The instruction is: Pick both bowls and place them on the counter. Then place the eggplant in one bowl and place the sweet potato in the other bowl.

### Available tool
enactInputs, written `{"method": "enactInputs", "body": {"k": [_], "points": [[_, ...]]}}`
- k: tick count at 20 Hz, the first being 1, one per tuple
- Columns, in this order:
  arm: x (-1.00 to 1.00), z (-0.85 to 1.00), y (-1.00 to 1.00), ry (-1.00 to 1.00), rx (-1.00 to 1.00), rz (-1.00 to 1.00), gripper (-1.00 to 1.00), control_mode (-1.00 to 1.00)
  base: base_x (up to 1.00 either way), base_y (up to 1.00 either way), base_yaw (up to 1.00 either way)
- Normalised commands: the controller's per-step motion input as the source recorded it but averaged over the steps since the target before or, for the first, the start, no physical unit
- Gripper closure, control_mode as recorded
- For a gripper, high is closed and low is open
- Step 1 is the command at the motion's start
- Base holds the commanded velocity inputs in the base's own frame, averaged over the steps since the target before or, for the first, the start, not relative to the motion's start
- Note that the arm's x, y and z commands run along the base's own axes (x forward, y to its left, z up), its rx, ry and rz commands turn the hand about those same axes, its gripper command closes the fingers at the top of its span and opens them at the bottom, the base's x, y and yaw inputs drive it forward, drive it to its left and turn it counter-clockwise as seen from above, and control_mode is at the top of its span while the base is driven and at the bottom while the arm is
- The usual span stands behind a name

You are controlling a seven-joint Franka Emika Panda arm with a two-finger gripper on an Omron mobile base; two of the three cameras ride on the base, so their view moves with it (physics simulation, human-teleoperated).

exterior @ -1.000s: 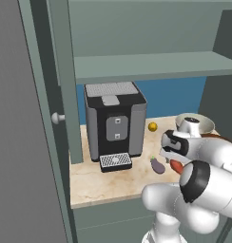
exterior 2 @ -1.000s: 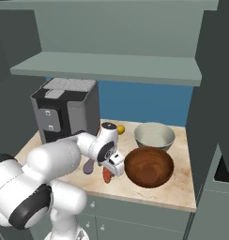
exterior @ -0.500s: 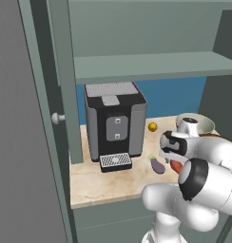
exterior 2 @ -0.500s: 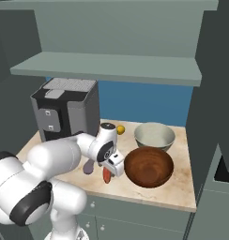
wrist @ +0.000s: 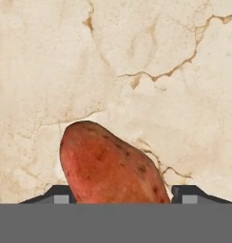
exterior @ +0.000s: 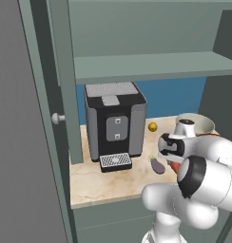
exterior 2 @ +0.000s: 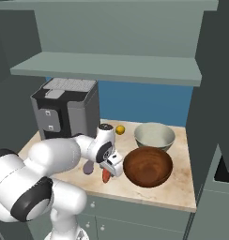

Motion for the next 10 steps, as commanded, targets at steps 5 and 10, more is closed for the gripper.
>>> {"method": "enactInputs", "body": {"k": [5,10], "points": [[0.00,-0.20,-0.01,0.01,0.00,0.00,1.00,-1.00,0.00,0.00,0.00],[0.00,0.19,-0.07,-0.01,0.02,0.00,1.00,-1.00,0.00,0.00,0.00]]}}
